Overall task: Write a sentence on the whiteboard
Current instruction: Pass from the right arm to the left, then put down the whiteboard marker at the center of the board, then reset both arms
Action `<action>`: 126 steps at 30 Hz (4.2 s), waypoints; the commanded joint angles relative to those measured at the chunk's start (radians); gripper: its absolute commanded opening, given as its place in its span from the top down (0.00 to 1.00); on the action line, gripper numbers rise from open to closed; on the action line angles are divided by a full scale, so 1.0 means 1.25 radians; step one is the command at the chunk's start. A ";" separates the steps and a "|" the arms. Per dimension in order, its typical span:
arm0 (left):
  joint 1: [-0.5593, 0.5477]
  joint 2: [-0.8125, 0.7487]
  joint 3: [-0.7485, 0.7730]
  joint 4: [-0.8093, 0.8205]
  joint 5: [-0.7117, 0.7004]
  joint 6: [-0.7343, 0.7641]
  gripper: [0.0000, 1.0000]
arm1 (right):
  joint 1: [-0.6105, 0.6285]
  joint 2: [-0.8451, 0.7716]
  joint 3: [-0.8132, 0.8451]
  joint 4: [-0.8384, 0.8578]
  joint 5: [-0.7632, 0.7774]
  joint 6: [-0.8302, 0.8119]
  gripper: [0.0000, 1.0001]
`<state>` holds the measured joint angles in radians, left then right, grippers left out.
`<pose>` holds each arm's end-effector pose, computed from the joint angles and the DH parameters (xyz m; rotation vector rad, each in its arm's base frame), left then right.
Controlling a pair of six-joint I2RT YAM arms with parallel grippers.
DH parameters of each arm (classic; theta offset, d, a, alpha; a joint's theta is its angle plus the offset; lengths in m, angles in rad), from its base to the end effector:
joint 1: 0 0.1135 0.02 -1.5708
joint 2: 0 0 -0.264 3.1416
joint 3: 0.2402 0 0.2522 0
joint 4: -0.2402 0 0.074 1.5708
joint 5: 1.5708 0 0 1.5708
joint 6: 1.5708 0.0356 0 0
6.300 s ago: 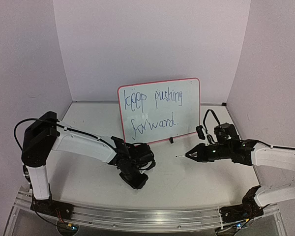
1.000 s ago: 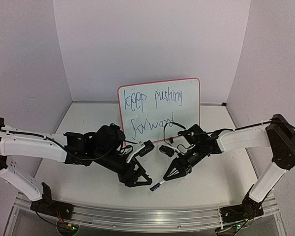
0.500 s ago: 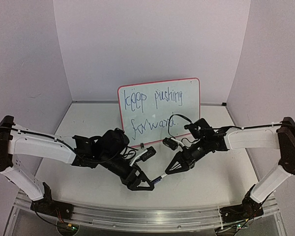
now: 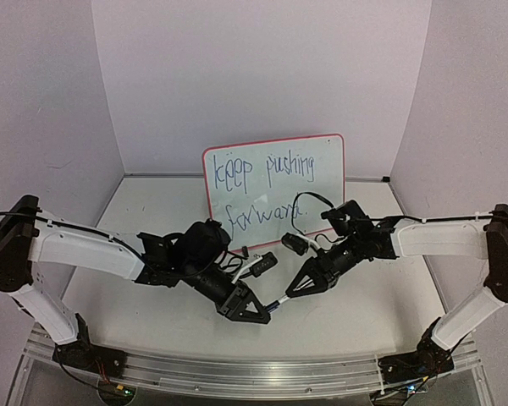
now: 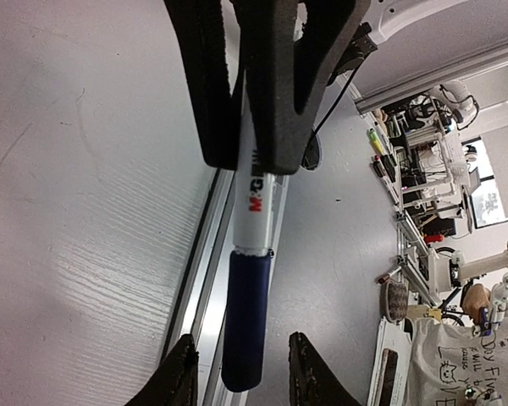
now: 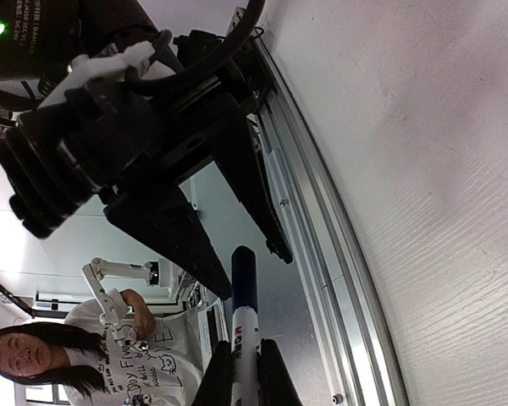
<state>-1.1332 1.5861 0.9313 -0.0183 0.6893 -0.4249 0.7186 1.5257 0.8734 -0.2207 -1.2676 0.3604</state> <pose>0.1211 -0.3123 0.2126 1.2934 2.2311 -1.5091 0.1986 0.2188 0.2114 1.0178 -2.1599 -1.8856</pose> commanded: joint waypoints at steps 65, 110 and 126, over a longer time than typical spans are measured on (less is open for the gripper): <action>0.032 -0.100 -0.090 -0.233 -0.181 0.024 1.00 | -0.113 -0.101 0.023 -0.067 0.435 -0.001 0.26; 0.697 -0.145 -0.168 -0.149 -0.378 0.035 0.17 | -0.550 -0.160 -0.087 0.054 0.920 -0.063 0.08; 0.960 -0.196 -0.197 0.238 -0.514 0.162 0.12 | -0.618 -0.337 -0.196 0.325 1.081 -0.153 0.07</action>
<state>0.0711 1.4581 0.7607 0.0297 0.1151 -0.3111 -0.0513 1.2273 0.6880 0.0275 0.0140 0.2241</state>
